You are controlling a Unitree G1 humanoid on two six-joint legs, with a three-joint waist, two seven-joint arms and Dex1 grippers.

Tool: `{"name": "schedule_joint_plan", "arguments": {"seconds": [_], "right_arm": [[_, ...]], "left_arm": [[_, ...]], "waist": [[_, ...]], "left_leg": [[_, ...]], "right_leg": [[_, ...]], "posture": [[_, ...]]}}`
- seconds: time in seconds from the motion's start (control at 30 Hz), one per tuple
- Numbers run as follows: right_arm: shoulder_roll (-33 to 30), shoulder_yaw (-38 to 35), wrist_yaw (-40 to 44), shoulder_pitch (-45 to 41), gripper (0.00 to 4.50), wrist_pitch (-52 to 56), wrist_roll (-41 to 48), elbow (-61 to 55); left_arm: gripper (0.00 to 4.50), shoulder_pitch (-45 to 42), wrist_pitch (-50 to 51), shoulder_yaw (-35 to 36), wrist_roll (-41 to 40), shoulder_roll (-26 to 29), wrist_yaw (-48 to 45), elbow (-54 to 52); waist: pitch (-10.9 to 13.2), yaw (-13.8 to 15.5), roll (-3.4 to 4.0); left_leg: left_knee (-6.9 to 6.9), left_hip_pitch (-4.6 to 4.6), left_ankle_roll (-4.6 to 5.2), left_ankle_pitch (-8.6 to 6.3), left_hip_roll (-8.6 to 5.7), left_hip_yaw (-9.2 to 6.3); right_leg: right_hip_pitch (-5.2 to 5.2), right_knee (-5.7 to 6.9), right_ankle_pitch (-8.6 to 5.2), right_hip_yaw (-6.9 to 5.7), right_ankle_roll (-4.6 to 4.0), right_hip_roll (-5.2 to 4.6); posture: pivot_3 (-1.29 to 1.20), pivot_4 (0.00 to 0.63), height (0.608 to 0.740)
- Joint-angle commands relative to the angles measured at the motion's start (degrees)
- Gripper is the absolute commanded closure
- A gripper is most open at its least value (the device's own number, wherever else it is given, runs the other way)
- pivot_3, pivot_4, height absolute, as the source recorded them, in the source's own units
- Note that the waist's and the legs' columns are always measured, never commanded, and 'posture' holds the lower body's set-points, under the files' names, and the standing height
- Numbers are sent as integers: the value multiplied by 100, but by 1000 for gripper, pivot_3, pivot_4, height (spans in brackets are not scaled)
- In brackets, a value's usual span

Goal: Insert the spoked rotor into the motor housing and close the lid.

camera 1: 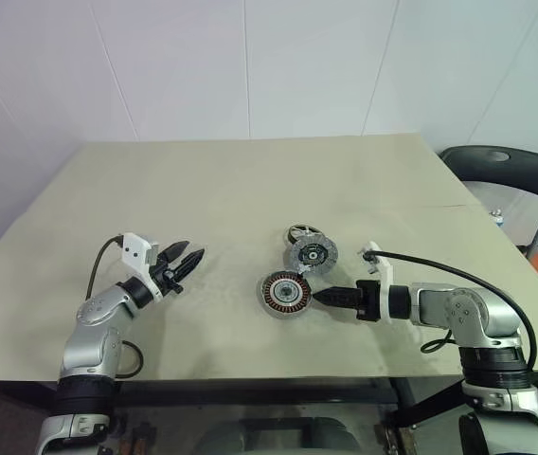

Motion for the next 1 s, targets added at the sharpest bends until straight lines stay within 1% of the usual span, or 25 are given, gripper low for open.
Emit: {"name": "schedule_joint_plan", "arguments": {"seconds": [0.03,0.23,0.47,0.57,0.63,0.7,0.8,0.9,1.0], "right_arm": [[187,-33,-348,6,2986,-225,14,-279],[252,280,-547,112,2986,-695,-84,-363],[461,561,-801,-175,2986,-1269,-363,88],[491,813,-744,-347,2986,-1507,-502,194],[411,1085,-602,-420,2986,-1639,-610,193],[375,1186,-513,-449,2986,-1712,-632,196],[364,1253,-429,-545,3501,-1811,-670,296],[427,1319,-431,-672,4447,-1921,-759,461],[504,1353,-466,-831,4447,-2077,-846,668]], "left_arm": [[2156,-62,-138,32,46,41,5,-152],[2156,-42,-171,49,101,47,15,-148],[2156,-87,-214,59,115,34,30,-98],[2156,-123,-214,64,109,39,33,-77],[2156,-135,-213,71,109,47,42,-78],[2156,-138,-204,78,103,51,51,-92],[2156,-95,-207,101,92,58,64,-126],[2156,-47,-215,110,91,54,86,-162],[2156,-35,-215,128,79,50,127,-188]], "waist": [[0,-1,0],[0,-3,0],[0,-16,0],[0,-14,0],[0,-17,0],[0,-16,0],[0,-19,0],[0,-21,0],[0,-12,0]], "left_leg": [[0,0,0,0,0,0],[-1,0,0,0,-1,1],[-1,4,0,0,0,3],[-1,7,0,1,0,6],[-2,8,-1,1,1,6],[-3,8,-1,1,2,6],[-6,7,0,1,2,7],[-5,8,0,1,2,9],[-5,10,-1,1,3,8]], "right_leg": [[0,0,0,0,0,0],[0,-1,0,0,0,0],[0,1,0,1,0,1],[1,5,0,3,0,2],[0,5,0,3,0,3],[0,4,0,3,0,3],[0,1,0,3,0,3],[-1,2,0,5,0,3],[0,5,0,4,0,5]], "posture": [[0,0,740],[0,0,740],[0,0,740],[0,0,740],[0,0,740],[0,0,740],[0,0,740],[0,0,740],[0,0,740]]}}
